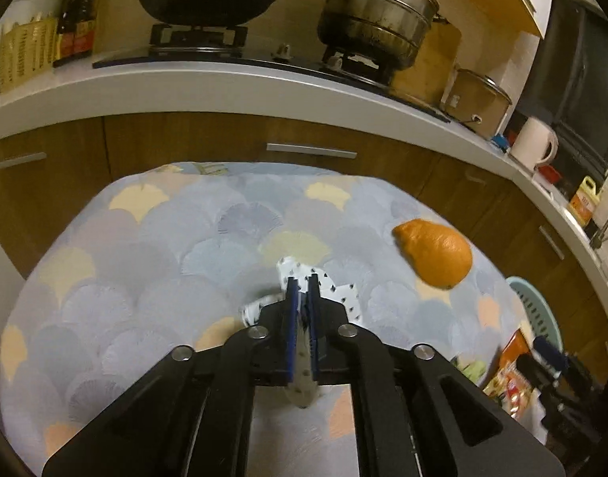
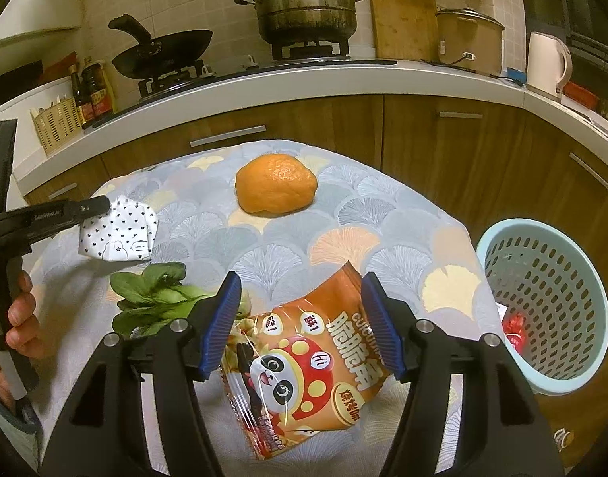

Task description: Collect trash

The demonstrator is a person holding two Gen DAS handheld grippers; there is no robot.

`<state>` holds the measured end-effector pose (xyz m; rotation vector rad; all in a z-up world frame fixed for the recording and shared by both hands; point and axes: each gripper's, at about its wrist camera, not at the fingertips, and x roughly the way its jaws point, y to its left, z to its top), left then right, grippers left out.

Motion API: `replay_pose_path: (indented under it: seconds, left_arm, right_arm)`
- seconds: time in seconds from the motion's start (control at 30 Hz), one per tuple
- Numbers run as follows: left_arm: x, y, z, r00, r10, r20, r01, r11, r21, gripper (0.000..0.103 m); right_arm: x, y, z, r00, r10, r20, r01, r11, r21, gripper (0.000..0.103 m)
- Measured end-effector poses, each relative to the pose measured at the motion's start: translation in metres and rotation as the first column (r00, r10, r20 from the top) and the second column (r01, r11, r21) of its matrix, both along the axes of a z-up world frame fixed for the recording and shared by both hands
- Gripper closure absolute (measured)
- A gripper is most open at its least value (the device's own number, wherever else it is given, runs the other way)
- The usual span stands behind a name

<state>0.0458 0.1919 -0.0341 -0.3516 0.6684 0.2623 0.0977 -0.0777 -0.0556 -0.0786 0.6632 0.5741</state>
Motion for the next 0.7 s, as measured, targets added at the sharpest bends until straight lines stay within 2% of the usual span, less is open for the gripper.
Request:
replay_pose_path:
  seconds: [0.03, 0.1, 0.2, 0.3, 0.4, 0.5, 0.7]
  left_arm:
    - [0.0, 0.0, -0.002, 1.0, 0.0, -0.015, 0.001, 1.0, 0.004, 0.078]
    - [0.0, 0.004, -0.008, 0.999, 0.004, -0.041, -0.004, 1.0, 0.001, 0.059]
    - [-0.008, 0.0, -0.01, 0.999, 0.0, -0.052, 0.002, 1.0, 0.028, 0.049]
    - [-0.012, -0.02, -0.015, 0.991, -0.082, -0.101, 0.091, 0.992, 0.082, 0.031]
    - [-0.008, -0.048, -0.025, 0.972, -0.147, -0.184, 0.181, 0.965, 0.19, 0.026]
    - [0.008, -0.061, -0.038, 0.954, -0.125, -0.273, 0.202, 0.94, 0.275, 0.025]
    - [0.024, -0.059, -0.034, 0.954, -0.126, -0.273, 0.204, 0.938, 0.281, 0.025]
  right_arm:
    - [0.0, 0.0, 0.0, 1.0, -0.001, 0.002, 0.001, 1.0, -0.001, 0.043]
    - [-0.001, 0.001, 0.001, 1.0, -0.001, 0.007, 0.001, 1.0, -0.004, 0.042]
    - [-0.003, 0.001, 0.001, 1.0, 0.006, 0.013, -0.006, 1.0, -0.004, 0.041]
    - [-0.003, 0.001, 0.001, 1.0, 0.009, 0.014, -0.009, 1.0, -0.001, 0.04]
    - [-0.003, 0.0, 0.001, 1.0, 0.007, 0.011, -0.007, 1.0, 0.006, 0.04]
    - [-0.003, 0.0, 0.002, 1.0, 0.007, 0.011, -0.007, 1.0, 0.009, 0.04]
    - [-0.003, 0.0, 0.001, 1.0, 0.007, 0.007, -0.007, 1.0, 0.008, 0.039]
